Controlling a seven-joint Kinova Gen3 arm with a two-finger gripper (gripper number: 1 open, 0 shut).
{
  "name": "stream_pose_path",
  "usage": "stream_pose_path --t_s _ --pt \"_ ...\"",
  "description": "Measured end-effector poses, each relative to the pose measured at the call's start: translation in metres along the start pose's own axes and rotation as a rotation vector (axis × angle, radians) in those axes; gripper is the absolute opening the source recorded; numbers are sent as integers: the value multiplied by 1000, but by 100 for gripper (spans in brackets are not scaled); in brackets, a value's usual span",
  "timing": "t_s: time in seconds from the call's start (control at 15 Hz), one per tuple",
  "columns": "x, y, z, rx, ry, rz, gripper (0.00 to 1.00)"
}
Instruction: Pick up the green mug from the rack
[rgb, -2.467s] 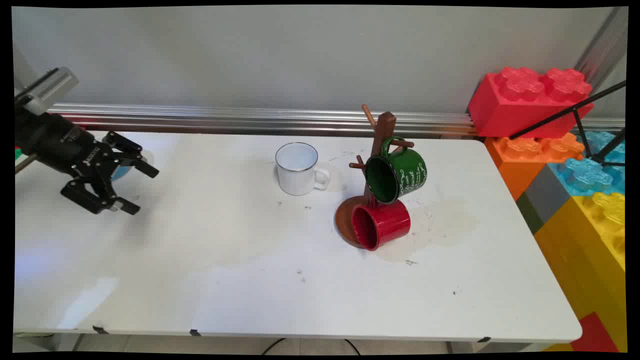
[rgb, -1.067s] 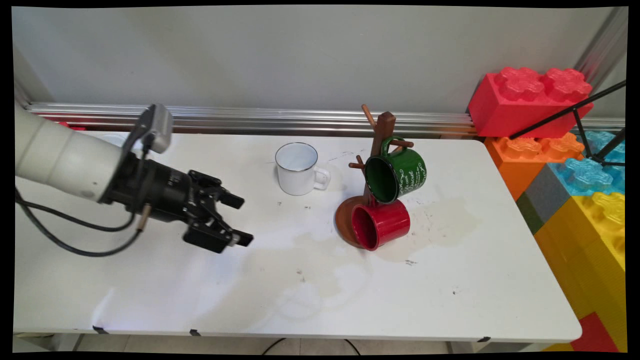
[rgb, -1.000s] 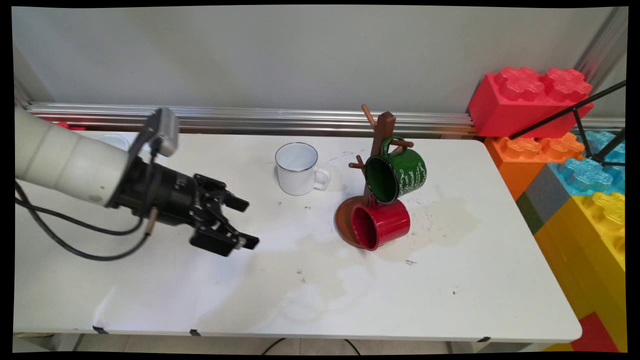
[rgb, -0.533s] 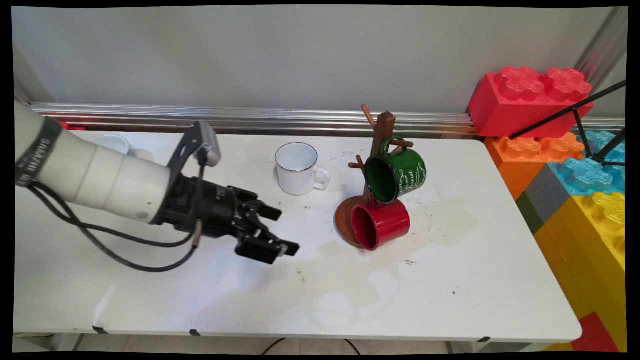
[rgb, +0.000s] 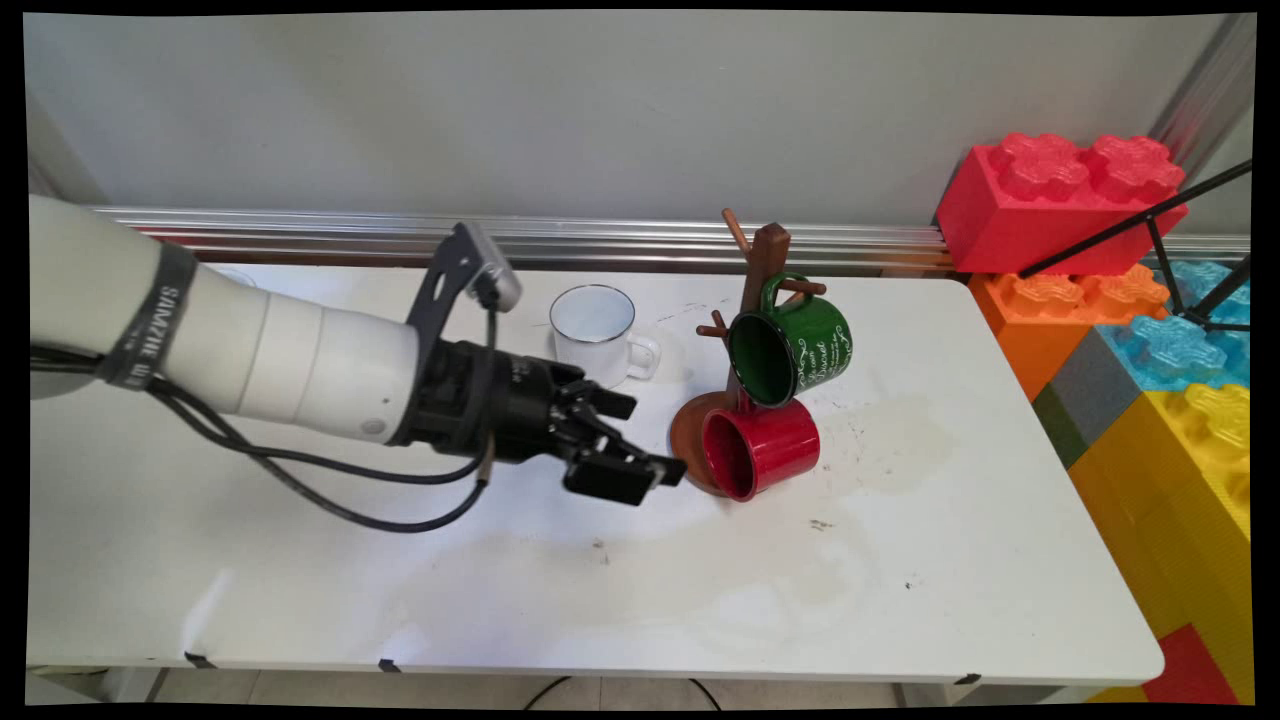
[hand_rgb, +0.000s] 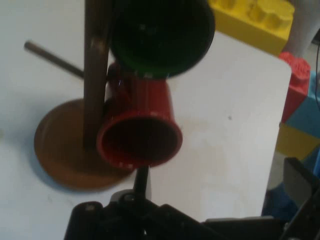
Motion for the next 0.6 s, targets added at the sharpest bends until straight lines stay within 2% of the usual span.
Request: stream_pose_path --t_s 0.6 --pt "33 24 32 37 99 17 100"
